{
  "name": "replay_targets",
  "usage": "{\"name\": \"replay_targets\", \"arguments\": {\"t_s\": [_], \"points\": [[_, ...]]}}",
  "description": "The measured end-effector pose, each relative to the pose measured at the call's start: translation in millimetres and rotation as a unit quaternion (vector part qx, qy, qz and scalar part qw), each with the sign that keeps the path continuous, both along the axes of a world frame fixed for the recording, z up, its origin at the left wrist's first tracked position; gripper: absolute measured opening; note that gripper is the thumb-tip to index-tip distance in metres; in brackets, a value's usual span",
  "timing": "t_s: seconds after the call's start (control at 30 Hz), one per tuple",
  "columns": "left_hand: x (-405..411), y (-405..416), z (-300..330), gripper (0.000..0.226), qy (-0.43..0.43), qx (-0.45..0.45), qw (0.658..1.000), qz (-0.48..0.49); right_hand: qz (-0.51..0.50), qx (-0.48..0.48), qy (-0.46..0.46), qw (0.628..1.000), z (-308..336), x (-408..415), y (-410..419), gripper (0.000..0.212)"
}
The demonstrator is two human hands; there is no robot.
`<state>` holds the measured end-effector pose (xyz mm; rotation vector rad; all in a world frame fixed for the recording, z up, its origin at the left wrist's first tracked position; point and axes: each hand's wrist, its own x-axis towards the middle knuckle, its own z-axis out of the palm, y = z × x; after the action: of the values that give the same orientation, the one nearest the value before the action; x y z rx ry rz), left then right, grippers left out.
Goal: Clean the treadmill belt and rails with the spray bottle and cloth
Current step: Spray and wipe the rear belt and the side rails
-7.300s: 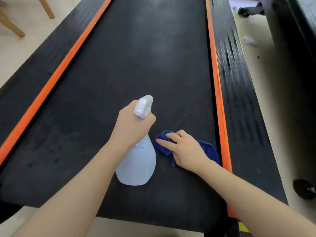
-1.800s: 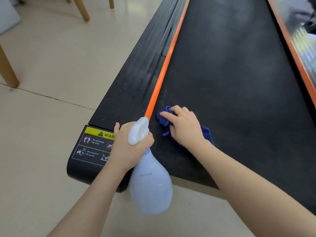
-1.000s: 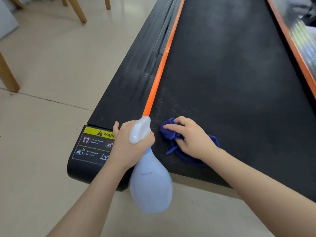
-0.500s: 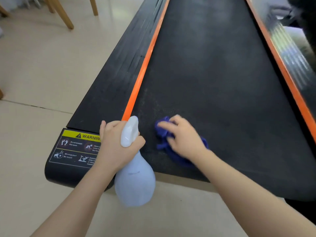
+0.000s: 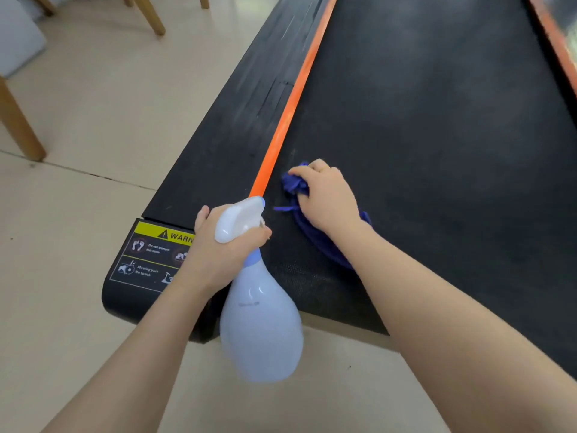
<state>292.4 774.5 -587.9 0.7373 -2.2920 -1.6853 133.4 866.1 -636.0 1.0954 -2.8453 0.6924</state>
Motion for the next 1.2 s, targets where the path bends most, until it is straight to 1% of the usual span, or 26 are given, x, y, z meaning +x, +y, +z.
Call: {"name": "replay_targets", "arguments": {"t_s": [0.07,0.1,0.17,0.27,0.3,0.33,0.37,0.43,0.47,0.5,0.57,0.63,0.7,0.77,0.8,0.83,0.9,0.93,0.97,1.03,1.07,1.13,1.17,1.2], "points": [[-2,0,3,0.005,-0.020,0.028,0.999,0.001,-0.069,0.012,-0.025,0.997,3,-16,-16,0.038],[-2,0,4,0.004,-0.024,0.035,0.999,0.007,-0.081,0.020,-0.030,0.996,4,-16,-19,0.037],[0,1,7,0.009,-0.022,0.016,1.000,0.010,-0.044,0.038,-0.028,0.998,9,0,-13,0.038],[1,-1,2,0.031,-0.019,-0.072,0.997,-0.015,0.094,0.050,0.000,0.994,4,30,4,0.039],[0,-3,-1,0.048,-0.019,-0.094,0.995,-0.018,0.105,0.042,0.000,0.994,2,26,4,0.039],[-1,-5,-6,0.059,-0.022,-0.109,0.993,-0.026,0.086,0.034,0.005,0.996,2,15,0,0.038],[-2,-7,-10,0.063,-0.024,-0.125,0.991,-0.030,0.047,0.036,0.013,0.998,0,1,-9,0.037],[-1,-8,-16,0.051,-0.019,-0.164,0.986,-0.035,-0.061,0.039,0.020,0.997,0,-28,-30,0.035],[-1,-8,-16,0.047,-0.007,-0.167,0.985,-0.036,-0.097,0.043,0.020,0.994,1,-34,-38,0.034],[-1,-8,-17,0.045,0.003,-0.161,0.986,-0.035,-0.107,0.049,0.025,0.993,-1,-34,-43,0.035],[0,-7,-17,0.046,0.013,-0.157,0.987,-0.031,-0.072,0.044,0.017,0.996,-1,-15,-40,0.037],[-1,-6,-17,0.048,0.021,-0.174,0.984,-0.026,0.016,0.005,0.024,1.000,-2,14,-23,0.038],[-1,-7,-14,0.048,0.028,-0.174,0.984,-0.034,0.079,-0.008,0.014,0.997,-4,22,-11,0.037],[0,-8,-9,0.048,0.038,-0.148,0.987,-0.049,0.095,-0.005,-0.007,0.995,-1,8,-12,0.036],[1,-9,-6,0.047,0.043,-0.124,0.990,-0.055,0.089,-0.001,0.000,0.996,-1,4,-15,0.035],[3,-9,-4,0.040,0.048,-0.097,0.993,-0.054,0.078,0.001,0.021,0.997,-3,2,-18,0.035],[6,-8,-2,0.018,0.057,-0.047,0.996,-0.047,0.022,-0.006,0.048,0.999,-6,10,-23,0.034],[6,-8,-1,0.015,0.060,-0.036,0.997,-0.039,0.006,-0.010,0.047,0.999,-6,20,-21,0.034],[6,-8,-2,0.018,0.064,-0.034,0.997,-0.035,0.015,-0.014,0.031,0.999,-6,32,-17,0.034],[6,-10,-4,0.030,0.065,-0.039,0.996,-0.044,0.080,-0.022,-0.011,0.997,-2,57,1,0.032],[6,-11,-5,0.031,0.063,-0.039,0.996,-0.051,0.115,-0.017,-0.034,0.993,1,68,14,0.032],[4,-11,-5,0.023,0.053,-0.038,0.996,-0.055,0.177,0.002,-0.078,0.981,8,76,38,0.038],[4,-10,-6,0.022,0.046,-0.042,0.997,-0.049,0.192,0.016,-0.081,0.978,9,71,46,0.041],[3,-9,-6,0.025,0.036,-0.045,0.998,-0.041,0.180,0.022,-0.070,0.981,8,61,51,0.041]]}}
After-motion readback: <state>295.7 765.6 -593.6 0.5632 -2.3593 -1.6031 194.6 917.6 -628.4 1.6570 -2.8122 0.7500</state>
